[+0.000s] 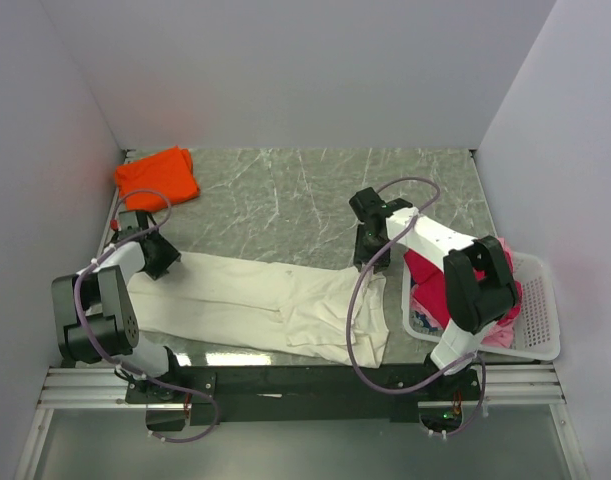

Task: Fold and stack the t-shirts
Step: Fold the tshirt

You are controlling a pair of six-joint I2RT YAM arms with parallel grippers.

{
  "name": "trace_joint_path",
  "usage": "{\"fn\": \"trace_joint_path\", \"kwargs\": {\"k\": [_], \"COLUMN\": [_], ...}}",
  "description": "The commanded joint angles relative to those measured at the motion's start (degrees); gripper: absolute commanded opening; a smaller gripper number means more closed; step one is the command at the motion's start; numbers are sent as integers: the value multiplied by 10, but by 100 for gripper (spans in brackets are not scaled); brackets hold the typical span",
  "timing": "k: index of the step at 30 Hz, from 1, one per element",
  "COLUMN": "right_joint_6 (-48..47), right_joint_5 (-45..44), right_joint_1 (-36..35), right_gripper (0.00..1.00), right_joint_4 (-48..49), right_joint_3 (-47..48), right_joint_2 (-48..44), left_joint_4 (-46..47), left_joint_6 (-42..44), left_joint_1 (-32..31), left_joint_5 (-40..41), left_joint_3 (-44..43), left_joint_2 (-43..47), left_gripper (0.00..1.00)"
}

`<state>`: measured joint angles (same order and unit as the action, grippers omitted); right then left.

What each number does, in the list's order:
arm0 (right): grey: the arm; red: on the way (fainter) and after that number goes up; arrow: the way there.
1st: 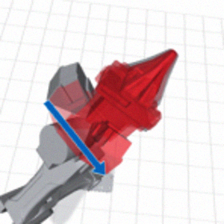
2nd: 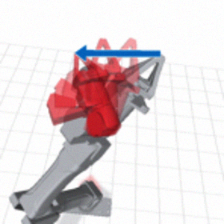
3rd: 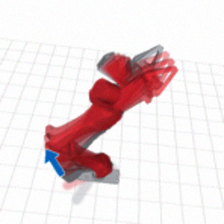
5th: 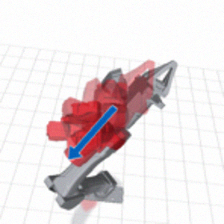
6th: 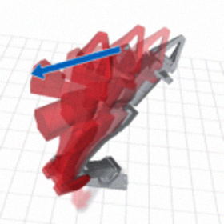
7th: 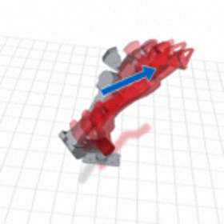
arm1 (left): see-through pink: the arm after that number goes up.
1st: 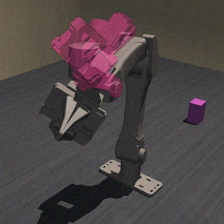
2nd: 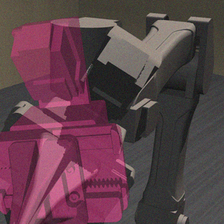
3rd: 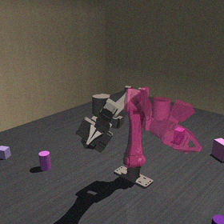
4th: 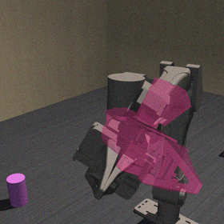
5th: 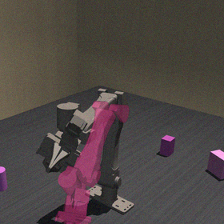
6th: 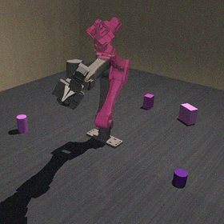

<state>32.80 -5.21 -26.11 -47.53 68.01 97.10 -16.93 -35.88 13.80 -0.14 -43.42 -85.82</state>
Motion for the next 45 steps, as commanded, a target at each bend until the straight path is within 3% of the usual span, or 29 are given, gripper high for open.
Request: {"fn": "trace_joint_path", "kwargs": {"k": [1, 10, 16, 20, 29, 45], "right_joint_6": [-13, -13, -14, -15, 12, 41], "right_joint_5": [-21, 3, 35, 46, -3, -12], "right_joint_1": [14, 32, 33, 38, 40, 40], "right_gripper": [48, 46, 24, 0, 0, 0], "right_joint_4": [32, 58, 66, 67, 18, -10], "right_joint_3": [19, 28, 23, 14, 18, -2], "right_joint_2": [27, 61, 71, 73, 48, 12], "left_joint_4": [-1, 4, 8, 8, 9, 14], "left_joint_6": [4, 6, 4, 4, -2, -14], "left_joint_1": [8, 21, 22, 25, 64, 64], "left_joint_5": [30, 28, 24, 23, 16, 24], "left_joint_3": [-9, -21, -26, -26, -25, -16], "left_joint_2": [-31, -50, -65, -69, -72, -37], "left_gripper": [52, 52, 52, 52, 50, 49]}}
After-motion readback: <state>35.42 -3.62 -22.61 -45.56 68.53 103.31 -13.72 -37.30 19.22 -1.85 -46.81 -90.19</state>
